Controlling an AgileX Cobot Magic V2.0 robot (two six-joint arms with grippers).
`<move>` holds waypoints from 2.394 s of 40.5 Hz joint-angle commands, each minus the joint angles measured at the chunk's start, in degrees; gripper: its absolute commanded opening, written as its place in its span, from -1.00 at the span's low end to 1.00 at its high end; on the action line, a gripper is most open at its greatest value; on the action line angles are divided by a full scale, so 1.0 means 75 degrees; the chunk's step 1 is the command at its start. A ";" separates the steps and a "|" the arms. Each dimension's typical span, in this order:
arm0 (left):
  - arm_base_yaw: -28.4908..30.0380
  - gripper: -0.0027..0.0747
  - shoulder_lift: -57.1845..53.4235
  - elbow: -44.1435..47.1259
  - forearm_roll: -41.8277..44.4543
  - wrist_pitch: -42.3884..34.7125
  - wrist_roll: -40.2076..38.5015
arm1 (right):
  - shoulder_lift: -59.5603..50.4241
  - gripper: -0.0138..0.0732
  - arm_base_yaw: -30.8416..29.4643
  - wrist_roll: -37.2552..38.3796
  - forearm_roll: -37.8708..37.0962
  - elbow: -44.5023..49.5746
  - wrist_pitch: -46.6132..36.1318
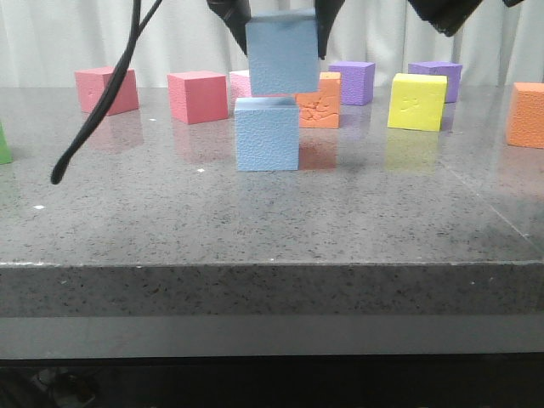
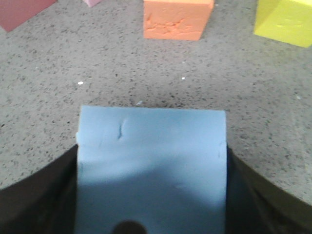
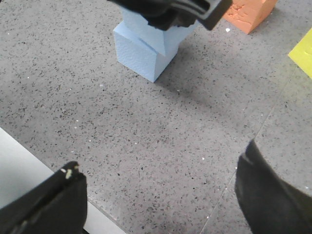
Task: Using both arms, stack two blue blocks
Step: 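Lower the held cube onto the placed light-blue cube, then open the left gripper and raise it off the stack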
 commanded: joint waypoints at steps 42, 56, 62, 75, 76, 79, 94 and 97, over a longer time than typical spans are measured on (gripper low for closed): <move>-0.0092 0.70 -0.0682 -0.0588 0.0470 0.0102 0.0235 | -0.0180 0.75 -0.0041 -0.0049 0.0019 -0.0173 -0.0444; 0.0086 0.70 -0.1875 -0.0489 -0.0276 0.0559 0.3262 | -0.0180 0.75 -0.0041 -0.0049 0.0019 -0.0173 -0.0444; 0.0724 0.70 -0.2663 0.0319 -0.2044 0.0015 0.4733 | -0.0180 0.75 -0.0041 -0.0049 0.0019 -0.0173 -0.0444; 0.2148 0.70 -0.5082 0.3612 -0.4313 -0.1411 0.7279 | -0.0180 0.75 -0.0041 -0.0043 0.0031 -0.0173 -0.0444; 0.2227 0.70 -0.5278 0.3900 -0.4519 -0.1516 0.7511 | -0.0180 0.75 -0.0041 -0.0043 0.0060 -0.0173 -0.0424; 0.2714 0.70 -0.5937 0.4956 -0.5415 -0.1820 0.8401 | -0.0180 0.75 -0.0041 -0.0043 0.0069 -0.0173 -0.0392; 0.4319 0.70 -0.8503 0.8600 -0.8530 -0.2465 1.1995 | -0.0202 0.75 -0.0041 -0.0005 0.0222 -0.0173 -0.0662; 0.4319 0.70 -0.8715 0.8971 -0.8662 -0.2644 1.2075 | -0.0382 0.75 -0.0041 0.0229 0.0249 -0.0173 -0.0726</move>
